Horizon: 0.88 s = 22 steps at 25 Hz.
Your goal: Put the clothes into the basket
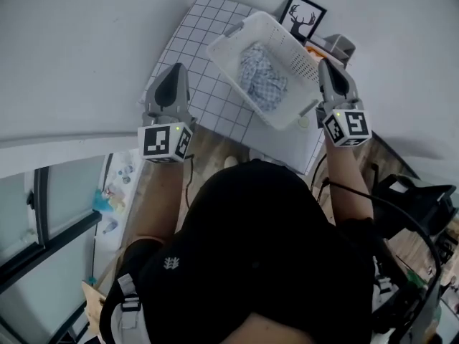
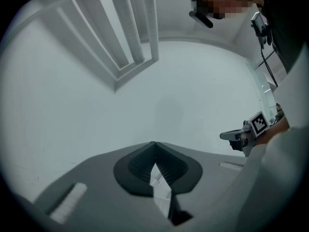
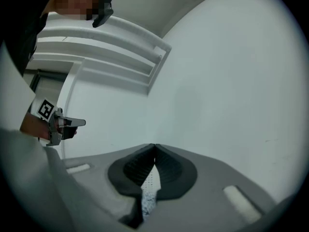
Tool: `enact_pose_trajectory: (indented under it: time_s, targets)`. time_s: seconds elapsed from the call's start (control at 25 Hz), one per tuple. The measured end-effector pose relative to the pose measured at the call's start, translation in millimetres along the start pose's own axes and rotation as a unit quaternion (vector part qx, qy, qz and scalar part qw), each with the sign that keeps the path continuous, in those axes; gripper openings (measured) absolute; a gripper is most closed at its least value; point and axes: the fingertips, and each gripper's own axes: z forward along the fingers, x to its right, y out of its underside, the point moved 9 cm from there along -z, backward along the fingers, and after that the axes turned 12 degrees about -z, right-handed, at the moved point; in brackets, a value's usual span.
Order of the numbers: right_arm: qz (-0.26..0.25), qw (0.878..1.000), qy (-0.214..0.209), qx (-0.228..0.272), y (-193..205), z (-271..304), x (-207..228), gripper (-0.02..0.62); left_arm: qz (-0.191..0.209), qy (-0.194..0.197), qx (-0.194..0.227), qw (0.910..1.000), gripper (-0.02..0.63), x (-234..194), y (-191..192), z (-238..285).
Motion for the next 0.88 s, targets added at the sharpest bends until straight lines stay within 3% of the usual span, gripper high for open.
enact_pose_trajectory:
  time_s: [0.44, 0.88]
  targets:
    - [0.023, 0.997, 0.055, -0.041, 16, -48, 20, 0.0, 0.002, 0.015, -0.008, 0.9999, 0.008, 16, 4, 4]
    - [0.023, 0.997, 0.063, -0.048, 18, -52, 22, 0.0, 0.001, 0.023, -0.007, 0.9997, 0.008, 21, 2, 10]
